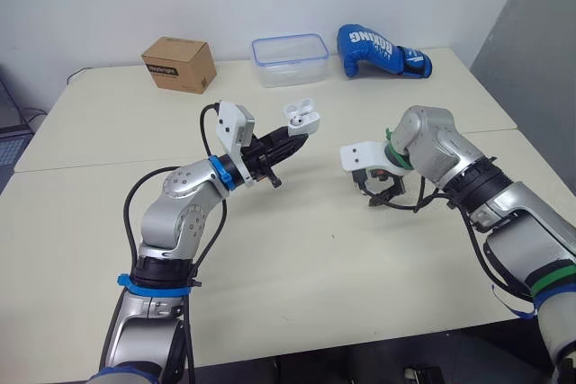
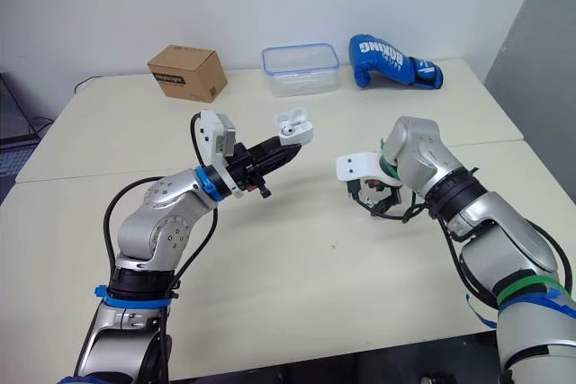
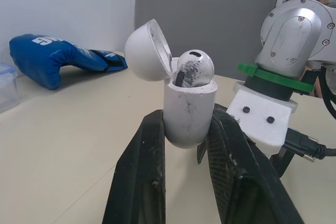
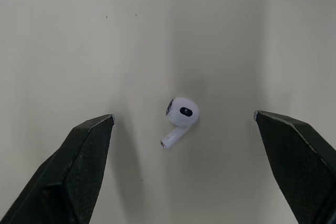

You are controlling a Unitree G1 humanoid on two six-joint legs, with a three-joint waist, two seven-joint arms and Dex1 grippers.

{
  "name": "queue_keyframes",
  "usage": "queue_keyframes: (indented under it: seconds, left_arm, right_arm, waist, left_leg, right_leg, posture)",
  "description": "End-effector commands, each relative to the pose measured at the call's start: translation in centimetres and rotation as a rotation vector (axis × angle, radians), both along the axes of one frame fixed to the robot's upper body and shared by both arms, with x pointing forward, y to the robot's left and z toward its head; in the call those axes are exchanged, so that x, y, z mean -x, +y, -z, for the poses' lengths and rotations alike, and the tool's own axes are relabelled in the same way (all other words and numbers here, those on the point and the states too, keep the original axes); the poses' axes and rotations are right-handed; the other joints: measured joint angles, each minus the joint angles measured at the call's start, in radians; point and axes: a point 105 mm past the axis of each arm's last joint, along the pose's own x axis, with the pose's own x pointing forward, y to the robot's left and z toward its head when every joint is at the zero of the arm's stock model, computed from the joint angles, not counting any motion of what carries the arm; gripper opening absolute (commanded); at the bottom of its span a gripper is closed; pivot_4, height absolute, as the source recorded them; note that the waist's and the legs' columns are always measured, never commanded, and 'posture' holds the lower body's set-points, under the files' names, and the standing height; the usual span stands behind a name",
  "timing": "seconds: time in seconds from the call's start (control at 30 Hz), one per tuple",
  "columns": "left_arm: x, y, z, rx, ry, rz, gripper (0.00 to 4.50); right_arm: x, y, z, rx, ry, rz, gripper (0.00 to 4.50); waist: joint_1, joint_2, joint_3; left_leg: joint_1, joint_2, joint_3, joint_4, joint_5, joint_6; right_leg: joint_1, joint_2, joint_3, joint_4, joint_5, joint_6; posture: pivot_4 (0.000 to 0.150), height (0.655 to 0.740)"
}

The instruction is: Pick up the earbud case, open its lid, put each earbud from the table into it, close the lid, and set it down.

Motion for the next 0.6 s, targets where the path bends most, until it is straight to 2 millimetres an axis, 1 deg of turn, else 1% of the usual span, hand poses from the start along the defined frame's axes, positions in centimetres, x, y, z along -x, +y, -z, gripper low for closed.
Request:
queue_keyframes:
  seconds: [0.03, 0.07, 0.6]
  left_arm:
    - [0.4, -0.3, -1.19, 0.004, -0.056, 0.013, 0.71]
    - [0.41, -0.33, -1.18, 0.005, -0.056, 0.013, 0.71]
    - [0.52, -0.32, -1.02, 0.007, -0.055, 0.007, 0.71]
  right_arm:
    - [-0.13, 0.1, -0.05, 0.004, 0.0, -0.002, 4.1]
    - [-0.15, 0.1, 0.11, 0.006, 0.006, 0.002, 3.91]
    - [-1.01, 0.19, 0.82, 0.012, 0.027, 0.06, 3.91]
  waist:
    - [0.0, 0.0, 0.0]
    - [-0.001, 0.0, 0.0]
    - [-0.002, 0.0, -0.001]
  left_leg:
    - [0.0, 0.0, 0.0, 0.0, 0.0, 0.0]
    - [0.0, 0.0, 0.0, 0.0, 0.0, 0.0]
    - [0.002, 0.0, 0.0, 0.0, 0.0, 0.0]
  right_leg:
    - [0.0, 0.0, 0.0, 0.0, 0.0, 0.0]
    - [0.0, 0.0, 0.0, 0.0, 0.0, 0.0]
    - [0.001, 0.0, 0.0, 0.001, 0.0, 0.0]
  posture:
    - [0.15, 0.74]
    - [0.15, 0.74]
    - [0.15, 0.74]
